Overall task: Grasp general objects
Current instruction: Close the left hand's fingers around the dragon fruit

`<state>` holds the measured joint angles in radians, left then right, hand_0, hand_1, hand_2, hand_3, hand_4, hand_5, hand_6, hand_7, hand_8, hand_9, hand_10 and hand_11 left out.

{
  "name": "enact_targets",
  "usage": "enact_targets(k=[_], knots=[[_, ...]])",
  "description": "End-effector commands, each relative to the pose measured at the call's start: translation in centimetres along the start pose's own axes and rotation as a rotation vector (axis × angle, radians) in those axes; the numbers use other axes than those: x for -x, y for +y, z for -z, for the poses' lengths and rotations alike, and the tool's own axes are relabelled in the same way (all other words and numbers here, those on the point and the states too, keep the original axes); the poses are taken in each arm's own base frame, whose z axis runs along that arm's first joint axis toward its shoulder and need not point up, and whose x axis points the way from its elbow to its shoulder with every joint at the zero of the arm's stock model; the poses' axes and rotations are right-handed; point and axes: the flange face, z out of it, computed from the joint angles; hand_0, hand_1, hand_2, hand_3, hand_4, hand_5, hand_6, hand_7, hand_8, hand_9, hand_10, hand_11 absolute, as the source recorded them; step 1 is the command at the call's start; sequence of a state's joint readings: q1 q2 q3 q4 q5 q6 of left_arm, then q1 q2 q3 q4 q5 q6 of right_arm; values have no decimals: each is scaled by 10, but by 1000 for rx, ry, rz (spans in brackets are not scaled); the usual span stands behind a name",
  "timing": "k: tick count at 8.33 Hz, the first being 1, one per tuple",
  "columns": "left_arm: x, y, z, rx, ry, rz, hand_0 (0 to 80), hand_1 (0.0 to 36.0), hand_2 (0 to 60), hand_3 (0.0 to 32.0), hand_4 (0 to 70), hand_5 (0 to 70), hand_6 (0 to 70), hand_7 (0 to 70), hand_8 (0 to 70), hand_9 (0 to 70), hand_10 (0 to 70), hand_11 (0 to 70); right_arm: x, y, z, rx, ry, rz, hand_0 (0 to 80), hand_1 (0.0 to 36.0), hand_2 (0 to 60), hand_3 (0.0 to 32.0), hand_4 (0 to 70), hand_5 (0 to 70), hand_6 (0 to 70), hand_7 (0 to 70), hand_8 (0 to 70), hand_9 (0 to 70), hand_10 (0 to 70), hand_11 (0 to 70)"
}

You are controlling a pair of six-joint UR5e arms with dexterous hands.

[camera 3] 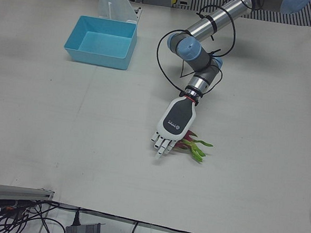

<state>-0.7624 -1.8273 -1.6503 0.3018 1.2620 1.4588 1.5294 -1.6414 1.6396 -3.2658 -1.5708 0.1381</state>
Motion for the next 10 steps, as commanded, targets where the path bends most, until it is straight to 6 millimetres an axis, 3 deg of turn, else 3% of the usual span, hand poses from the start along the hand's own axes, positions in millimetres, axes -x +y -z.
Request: enact_targets(k=[1, 2, 3, 5, 6, 7, 9, 10], knots=[[-2, 0, -1, -4, 3, 1, 800, 360, 600, 0, 263, 700, 661, 700, 333, 432, 595, 700, 0, 0, 0, 0, 0, 0, 0, 0, 0, 0, 0, 0, 0, 0, 0, 0, 0, 0], [-2, -2, 0, -25, 4, 0, 800, 360, 600, 0, 298, 700, 700, 700, 536, 675, 700, 700, 0, 0, 0, 0, 0, 0, 0, 0, 0, 0, 0, 0, 0, 0, 0, 0, 0, 0], [-1, -3, 0, -28, 4, 0, 800, 360, 600, 0, 321, 700, 700, 700, 685, 700, 700, 700, 0, 0, 0, 0, 0, 0, 0, 0, 0, 0, 0, 0, 0, 0, 0, 0, 0, 0], [-4, -3, -1, -29, 13, 3, 800, 360, 600, 0, 383, 700, 700, 700, 700, 700, 700, 700, 0, 0, 0, 0, 0, 2, 0, 0, 0, 0, 0, 0, 0, 0, 0, 0, 0, 0], [-12, -3, 0, -26, 25, 16, 800, 360, 600, 0, 467, 700, 700, 700, 700, 700, 700, 700, 0, 0, 0, 0, 0, 2, 0, 0, 0, 0, 0, 0, 0, 0, 0, 0, 0, 0], [-38, -5, 7, -18, 53, 36, 800, 360, 600, 0, 700, 700, 700, 700, 700, 700, 700, 700, 0, -1, 0, -1, 0, 0, 0, 0, 0, 0, 0, 0, 0, 0, 0, 0, 0, 0], [-131, -6, 47, 48, 120, 74, 800, 360, 600, 0, 700, 700, 700, 700, 700, 700, 700, 700, 0, -1, 0, -1, 0, 0, 0, 0, 0, 0, 0, 0, 0, 0, 0, 0, 0, 0], [-156, 2, 55, 145, 147, 84, 800, 360, 600, 0, 700, 700, 700, 700, 700, 700, 700, 700, 0, 0, 0, 0, 0, 2, 0, 0, 0, 0, 0, 0, 0, 0, 0, 0, 0, 0]])
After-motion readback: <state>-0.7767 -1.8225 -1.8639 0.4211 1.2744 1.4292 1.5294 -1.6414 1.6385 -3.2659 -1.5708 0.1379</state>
